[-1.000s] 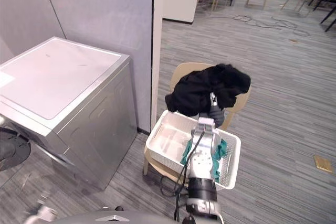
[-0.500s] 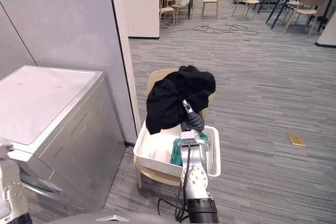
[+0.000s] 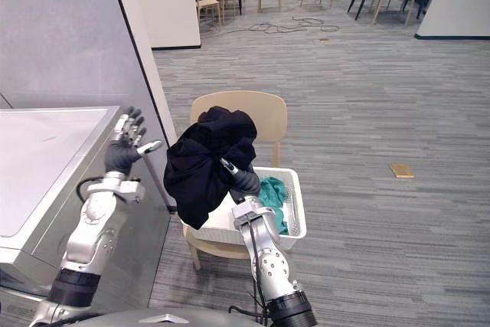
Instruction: Pick up the laundry basket with both hands and put the clothes into the washing machine.
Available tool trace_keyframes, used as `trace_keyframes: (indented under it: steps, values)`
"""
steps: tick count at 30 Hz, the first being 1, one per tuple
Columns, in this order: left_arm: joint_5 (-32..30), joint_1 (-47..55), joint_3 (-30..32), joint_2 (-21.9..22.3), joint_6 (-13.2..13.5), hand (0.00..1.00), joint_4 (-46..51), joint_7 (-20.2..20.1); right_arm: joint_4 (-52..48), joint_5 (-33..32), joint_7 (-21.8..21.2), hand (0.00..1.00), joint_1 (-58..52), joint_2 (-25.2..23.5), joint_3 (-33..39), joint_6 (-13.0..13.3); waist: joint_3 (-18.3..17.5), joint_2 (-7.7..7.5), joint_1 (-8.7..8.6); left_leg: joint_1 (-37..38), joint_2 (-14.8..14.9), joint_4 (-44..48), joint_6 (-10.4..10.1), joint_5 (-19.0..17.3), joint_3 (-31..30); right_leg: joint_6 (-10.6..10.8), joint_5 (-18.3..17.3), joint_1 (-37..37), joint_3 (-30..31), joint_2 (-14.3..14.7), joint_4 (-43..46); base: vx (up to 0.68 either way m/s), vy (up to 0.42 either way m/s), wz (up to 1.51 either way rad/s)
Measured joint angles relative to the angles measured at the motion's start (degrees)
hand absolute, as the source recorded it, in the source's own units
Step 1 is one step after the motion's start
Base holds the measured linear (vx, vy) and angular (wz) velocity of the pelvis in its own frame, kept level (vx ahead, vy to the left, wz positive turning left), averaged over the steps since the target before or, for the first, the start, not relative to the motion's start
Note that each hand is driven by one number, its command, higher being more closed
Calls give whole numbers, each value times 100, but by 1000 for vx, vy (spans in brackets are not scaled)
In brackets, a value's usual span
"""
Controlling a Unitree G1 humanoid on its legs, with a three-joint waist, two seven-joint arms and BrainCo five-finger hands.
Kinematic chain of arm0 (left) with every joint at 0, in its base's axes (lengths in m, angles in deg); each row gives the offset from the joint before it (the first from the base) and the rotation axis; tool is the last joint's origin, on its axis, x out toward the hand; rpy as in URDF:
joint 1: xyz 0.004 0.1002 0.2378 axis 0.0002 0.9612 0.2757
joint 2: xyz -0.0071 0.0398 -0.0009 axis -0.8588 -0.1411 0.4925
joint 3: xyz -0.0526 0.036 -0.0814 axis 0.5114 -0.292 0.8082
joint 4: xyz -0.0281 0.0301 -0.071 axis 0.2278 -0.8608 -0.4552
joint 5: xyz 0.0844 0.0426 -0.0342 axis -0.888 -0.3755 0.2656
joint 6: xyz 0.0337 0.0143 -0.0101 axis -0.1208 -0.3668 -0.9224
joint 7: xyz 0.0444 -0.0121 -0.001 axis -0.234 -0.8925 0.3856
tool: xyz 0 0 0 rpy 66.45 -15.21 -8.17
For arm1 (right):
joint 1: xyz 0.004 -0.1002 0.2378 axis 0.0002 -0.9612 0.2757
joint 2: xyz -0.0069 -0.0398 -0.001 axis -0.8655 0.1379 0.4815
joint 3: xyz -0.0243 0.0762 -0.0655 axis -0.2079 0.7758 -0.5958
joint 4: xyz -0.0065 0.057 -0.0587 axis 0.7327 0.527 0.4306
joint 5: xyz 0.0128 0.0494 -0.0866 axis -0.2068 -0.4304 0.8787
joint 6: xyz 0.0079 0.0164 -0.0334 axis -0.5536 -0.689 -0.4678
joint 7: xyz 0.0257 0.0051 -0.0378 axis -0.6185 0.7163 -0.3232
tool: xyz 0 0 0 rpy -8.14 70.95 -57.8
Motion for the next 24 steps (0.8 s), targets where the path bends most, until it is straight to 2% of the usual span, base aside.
trace_keyframes:
  steps: [9,20,21,24]
  values:
    - [146,-822,-1096,-154,-308,0,-839,-285,-1,-18,48,100,26,116,-101,20,11,-8,-184,-64,-16,-76,1,1,121,73,120,-219,148,9,-93,14,3,-9]
    - [162,-1431,-2193,-195,-323,0,-987,-388,-29,-119,176,100,25,170,-106,201,9,-7,-291,-129,-29,-70,25,-16,165,33,143,-225,185,9,-190,-41,-6,-2]
    - [210,-1512,-2329,-194,-324,100,-1062,-417,-31,-120,194,100,25,174,-105,224,9,-7,-307,-142,-30,-70,26,-16,167,26,152,-232,182,9,-206,-69,-12,-2]
    - [277,-1566,-2496,-193,-325,100,-1073,-417,-62,-126,283,100,25,202,-102,296,3,-1,-381,-156,-35,-69,25,-14,185,44,190,-285,204,9,-219,-9,-5,-4]
